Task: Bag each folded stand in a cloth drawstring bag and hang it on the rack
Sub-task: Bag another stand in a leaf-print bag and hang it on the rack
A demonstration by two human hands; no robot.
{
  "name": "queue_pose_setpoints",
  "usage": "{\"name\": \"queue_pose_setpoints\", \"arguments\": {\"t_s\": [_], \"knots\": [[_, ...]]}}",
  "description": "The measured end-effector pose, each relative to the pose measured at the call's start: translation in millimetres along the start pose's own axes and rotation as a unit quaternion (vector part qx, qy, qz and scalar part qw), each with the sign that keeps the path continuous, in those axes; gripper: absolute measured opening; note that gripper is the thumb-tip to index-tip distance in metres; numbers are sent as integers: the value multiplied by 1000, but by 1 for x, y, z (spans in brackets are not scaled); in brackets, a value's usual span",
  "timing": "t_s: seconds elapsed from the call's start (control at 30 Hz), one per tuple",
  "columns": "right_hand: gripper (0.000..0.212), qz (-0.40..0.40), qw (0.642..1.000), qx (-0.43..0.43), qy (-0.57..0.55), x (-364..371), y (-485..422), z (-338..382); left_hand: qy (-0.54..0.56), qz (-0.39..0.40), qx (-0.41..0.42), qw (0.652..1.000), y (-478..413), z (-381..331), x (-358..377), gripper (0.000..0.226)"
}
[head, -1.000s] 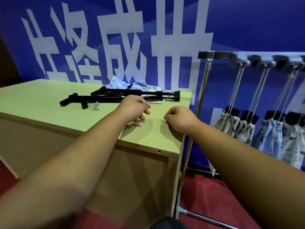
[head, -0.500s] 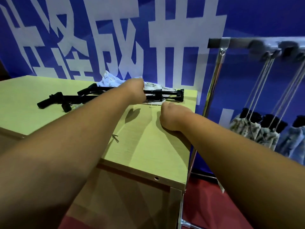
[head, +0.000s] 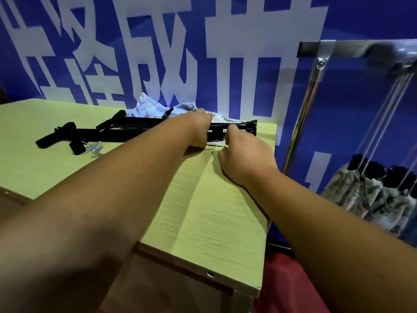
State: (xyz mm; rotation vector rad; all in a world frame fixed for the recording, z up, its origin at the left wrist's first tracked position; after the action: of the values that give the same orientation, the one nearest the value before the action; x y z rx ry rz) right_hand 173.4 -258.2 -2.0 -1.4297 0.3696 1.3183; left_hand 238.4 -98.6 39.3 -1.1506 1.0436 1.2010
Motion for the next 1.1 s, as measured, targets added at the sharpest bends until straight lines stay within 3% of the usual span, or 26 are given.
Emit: {"name": "queue_pose_setpoints", "arguments": {"t_s": [0.1,0.23,0.37,0.5,0.67,0.8,0.9,1.1], "knots": [[17,-88,996,-1,-9,-5,1,0,-9,-5,2,1000,8,1,0,68],[21,-178,979,47,82,-14,5,-3,0,6,20,1000,25,6,-12,61],[31,-142,987,61,53,-15,6,-3,-9,52,21,998,43,11,-20,48],[27,-54,995,58,-62,-11,7,-3,-44,89,3,995,50,12,-13,44],[22,-65,993,52,-88,-14,8,-6,1,149,-31,988,51,14,-25,29],[45,-60,993,67,-78,-5,2,-6,177,131,-91,971,44,21,-29,12],[50,-72,993,69,-67,-2,0,-8,287,87,-119,947,32,21,-23,21],[50,-93,990,64,-81,-1,0,-9,221,63,-115,966,31,2,-14,25]]}}
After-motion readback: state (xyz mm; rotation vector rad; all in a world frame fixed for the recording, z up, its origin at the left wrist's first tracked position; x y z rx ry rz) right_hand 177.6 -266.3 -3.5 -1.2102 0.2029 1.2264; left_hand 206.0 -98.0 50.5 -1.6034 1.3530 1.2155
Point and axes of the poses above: each hand's wrist, its own y-axis away from the middle knuckle, its own x-axis out of the palm, z = x × y, the point moved 3 cm from there along -y, towards the middle knuckle, and after that the axes turned 4 degrees about -x, right-handed, at the moved point
